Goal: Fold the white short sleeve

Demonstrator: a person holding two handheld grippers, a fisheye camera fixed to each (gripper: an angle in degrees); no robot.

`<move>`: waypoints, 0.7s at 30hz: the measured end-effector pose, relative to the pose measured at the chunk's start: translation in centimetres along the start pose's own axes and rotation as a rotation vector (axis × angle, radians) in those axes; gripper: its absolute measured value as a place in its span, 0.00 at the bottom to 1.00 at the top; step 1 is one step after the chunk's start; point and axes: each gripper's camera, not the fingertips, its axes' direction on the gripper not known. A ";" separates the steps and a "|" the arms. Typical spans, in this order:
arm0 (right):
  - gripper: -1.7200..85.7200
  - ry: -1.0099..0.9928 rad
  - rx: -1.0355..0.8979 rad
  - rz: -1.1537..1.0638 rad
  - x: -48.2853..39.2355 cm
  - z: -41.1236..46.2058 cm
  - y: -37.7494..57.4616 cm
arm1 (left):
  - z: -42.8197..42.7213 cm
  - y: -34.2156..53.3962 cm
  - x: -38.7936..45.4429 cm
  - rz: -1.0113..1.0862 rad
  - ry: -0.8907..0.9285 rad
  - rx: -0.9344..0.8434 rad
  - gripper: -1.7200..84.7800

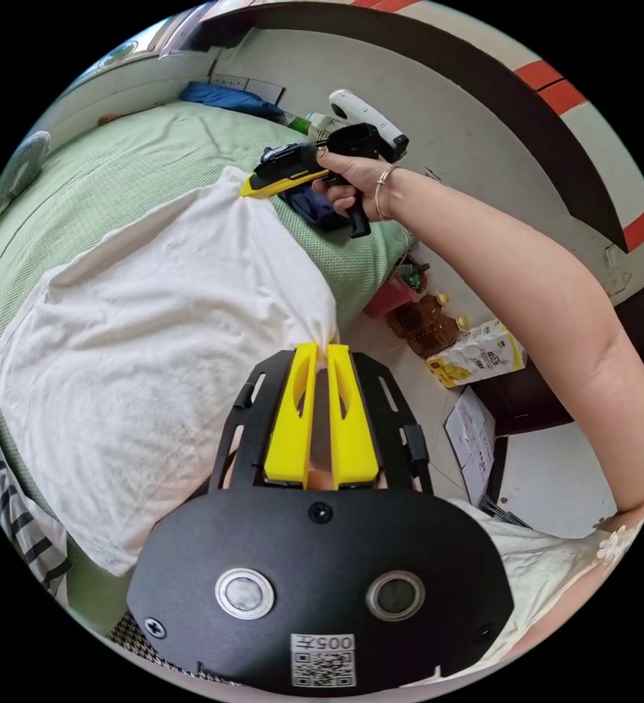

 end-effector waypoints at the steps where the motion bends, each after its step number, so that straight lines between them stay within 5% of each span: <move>1: 0.01 0.017 0.005 -0.012 -0.7 -0.7 0.0 | -0.2 0.0 0.4 0.004 0.001 -0.001 0.07; 21: 0.01 0.330 0.061 0.154 -8.6 -10.3 2.4 | -4.8 2.2 3.5 0.076 0.104 0.073 0.07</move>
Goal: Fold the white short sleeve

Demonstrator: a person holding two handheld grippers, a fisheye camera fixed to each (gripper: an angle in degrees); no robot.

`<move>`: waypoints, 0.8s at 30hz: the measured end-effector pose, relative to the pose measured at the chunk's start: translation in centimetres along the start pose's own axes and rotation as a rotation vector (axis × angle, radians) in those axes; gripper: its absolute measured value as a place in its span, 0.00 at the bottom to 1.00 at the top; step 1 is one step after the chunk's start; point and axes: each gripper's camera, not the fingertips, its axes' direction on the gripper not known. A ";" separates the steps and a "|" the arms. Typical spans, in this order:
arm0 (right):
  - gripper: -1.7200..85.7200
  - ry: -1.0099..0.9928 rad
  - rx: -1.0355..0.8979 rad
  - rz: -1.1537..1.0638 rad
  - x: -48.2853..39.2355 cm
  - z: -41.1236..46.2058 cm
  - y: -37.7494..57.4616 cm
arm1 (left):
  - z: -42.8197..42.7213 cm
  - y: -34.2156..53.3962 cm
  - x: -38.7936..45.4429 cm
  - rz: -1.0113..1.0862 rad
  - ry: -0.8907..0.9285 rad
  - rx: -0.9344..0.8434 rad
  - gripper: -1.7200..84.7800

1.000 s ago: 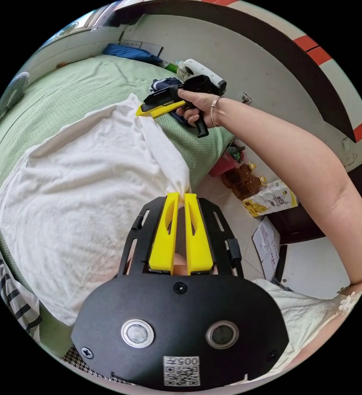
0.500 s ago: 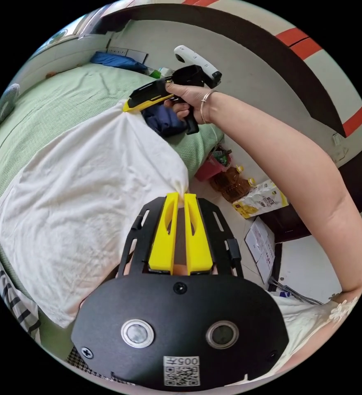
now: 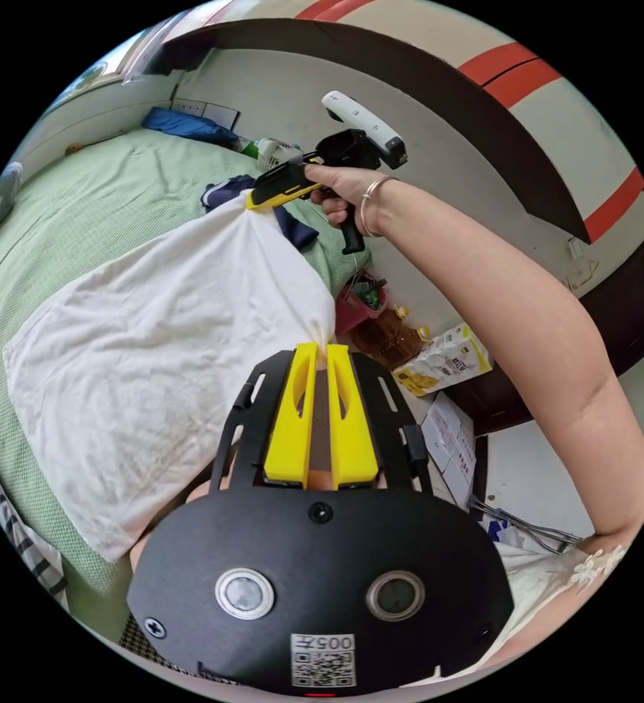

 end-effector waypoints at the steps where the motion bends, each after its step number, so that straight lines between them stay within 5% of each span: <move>1: 0.01 0.009 0.001 -0.006 -1.2 -0.3 0.1 | -0.7 0.9 -0.7 -0.018 0.003 0.008 0.07; 24: 0.01 0.094 -0.041 -0.322 -41.0 0.0 -1.7 | -14.2 19.2 -13.2 -0.295 -0.090 0.147 0.05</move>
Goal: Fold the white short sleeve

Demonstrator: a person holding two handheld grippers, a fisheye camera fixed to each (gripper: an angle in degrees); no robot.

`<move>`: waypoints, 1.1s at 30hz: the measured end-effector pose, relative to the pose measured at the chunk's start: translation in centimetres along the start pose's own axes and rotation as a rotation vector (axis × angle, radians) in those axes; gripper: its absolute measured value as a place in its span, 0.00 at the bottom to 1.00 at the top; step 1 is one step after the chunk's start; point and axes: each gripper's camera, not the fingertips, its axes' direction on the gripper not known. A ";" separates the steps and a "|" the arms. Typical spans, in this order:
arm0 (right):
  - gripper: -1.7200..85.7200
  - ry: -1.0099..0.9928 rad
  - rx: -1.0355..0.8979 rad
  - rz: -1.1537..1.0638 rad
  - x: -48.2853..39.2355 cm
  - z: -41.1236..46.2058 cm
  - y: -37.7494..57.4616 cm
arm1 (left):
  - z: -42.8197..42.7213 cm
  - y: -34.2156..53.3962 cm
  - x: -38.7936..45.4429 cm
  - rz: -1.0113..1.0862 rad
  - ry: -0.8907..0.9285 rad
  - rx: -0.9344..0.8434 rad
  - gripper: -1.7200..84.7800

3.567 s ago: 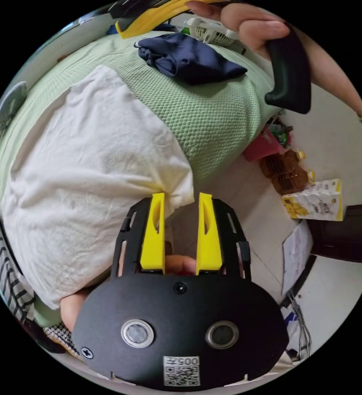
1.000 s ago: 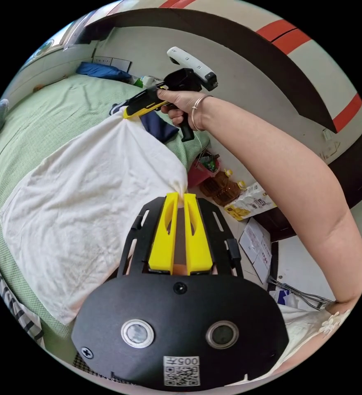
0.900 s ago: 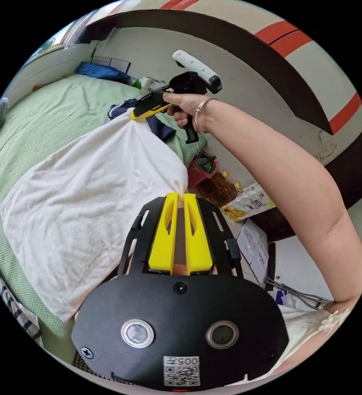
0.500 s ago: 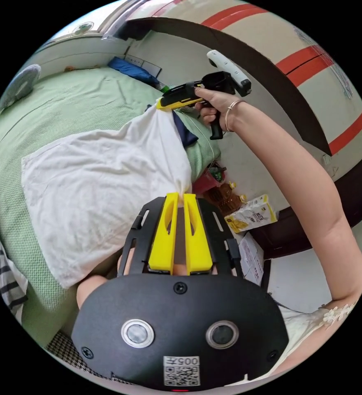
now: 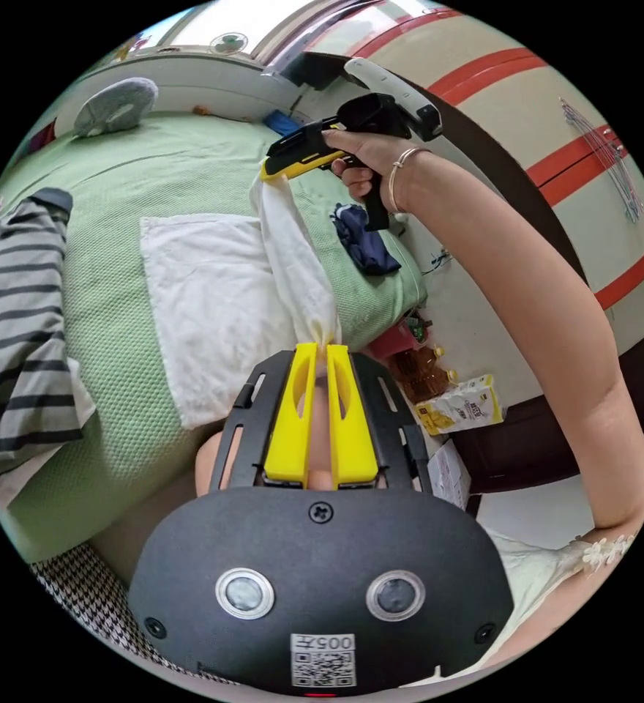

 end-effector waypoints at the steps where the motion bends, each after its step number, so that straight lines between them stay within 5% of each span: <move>1: 0.01 0.000 -0.013 -0.024 -2.1 0.6 -0.7 | -0.4 0.5 -1.0 -0.016 -0.008 0.000 0.05; 10: 0.06 0.001 -0.172 -0.126 -14.5 7.5 -3.8 | -0.5 3.8 -7.9 -0.138 -0.090 -0.069 0.07; 15: 0.11 -0.164 -0.095 -0.217 -16.0 5.2 -2.0 | -0.4 5.8 -10.0 -0.177 -0.163 -0.051 0.10; 20: 0.12 -0.179 0.069 -0.312 -13.9 -0.2 4.8 | -0.9 6.8 -10.8 -0.183 -0.154 -0.036 0.11; 33: 0.12 -0.013 0.081 -0.191 -8.2 -2.1 25.5 | 2.6 4.9 -8.2 -0.118 -0.227 -0.092 0.15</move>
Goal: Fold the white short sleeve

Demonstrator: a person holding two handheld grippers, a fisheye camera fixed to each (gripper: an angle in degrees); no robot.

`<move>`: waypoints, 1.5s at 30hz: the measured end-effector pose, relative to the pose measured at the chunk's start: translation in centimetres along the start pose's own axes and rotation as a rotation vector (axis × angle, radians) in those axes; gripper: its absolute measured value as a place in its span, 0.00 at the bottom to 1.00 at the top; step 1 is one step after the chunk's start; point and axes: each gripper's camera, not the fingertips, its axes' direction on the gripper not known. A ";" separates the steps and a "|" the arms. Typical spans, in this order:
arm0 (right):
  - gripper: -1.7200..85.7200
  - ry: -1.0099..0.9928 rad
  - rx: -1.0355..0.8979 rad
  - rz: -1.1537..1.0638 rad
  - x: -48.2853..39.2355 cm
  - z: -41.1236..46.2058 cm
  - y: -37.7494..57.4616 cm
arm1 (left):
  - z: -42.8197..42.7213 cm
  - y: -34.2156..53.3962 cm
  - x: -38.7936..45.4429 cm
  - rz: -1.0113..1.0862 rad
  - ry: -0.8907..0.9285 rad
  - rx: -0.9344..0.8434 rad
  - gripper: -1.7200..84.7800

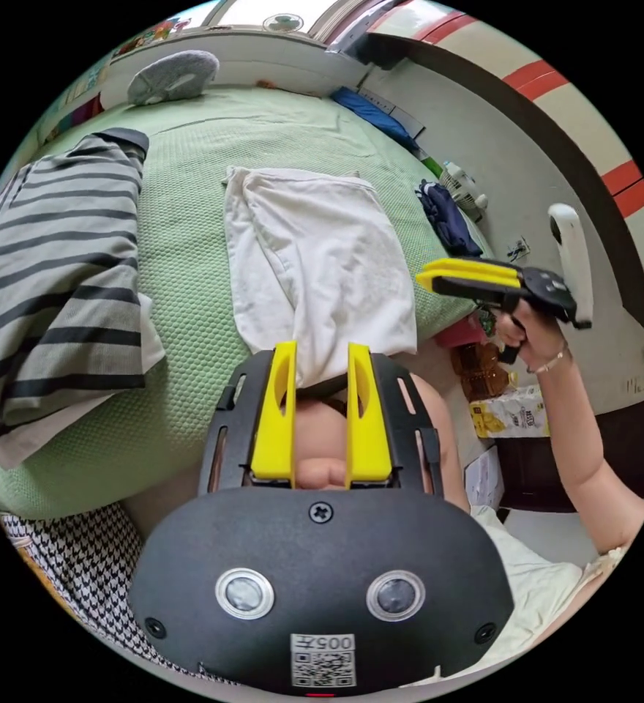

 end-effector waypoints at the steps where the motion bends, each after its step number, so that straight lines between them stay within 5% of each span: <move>1: 0.12 0.019 0.002 0.023 -0.1 -0.2 1.9 | 0.0 -0.2 0.3 0.002 -0.023 -0.003 0.15; 18: 0.15 0.103 0.129 0.196 -6.2 1.0 17.2 | 4.6 -3.2 0.8 -0.036 -0.143 -0.129 0.15; 31: 0.04 0.117 0.136 0.285 -5.7 0.5 19.8 | 7.1 -4.0 1.4 -0.009 -0.197 -0.199 0.07; 40: 0.01 0.087 0.268 0.230 -6.4 -4.3 22.7 | 1.1 -2.4 1.2 0.018 -0.131 -0.002 0.04; 45: 0.01 0.120 0.193 0.182 -7.8 -1.9 22.4 | 3.9 -1.6 -2.5 -0.083 -0.110 -0.036 0.05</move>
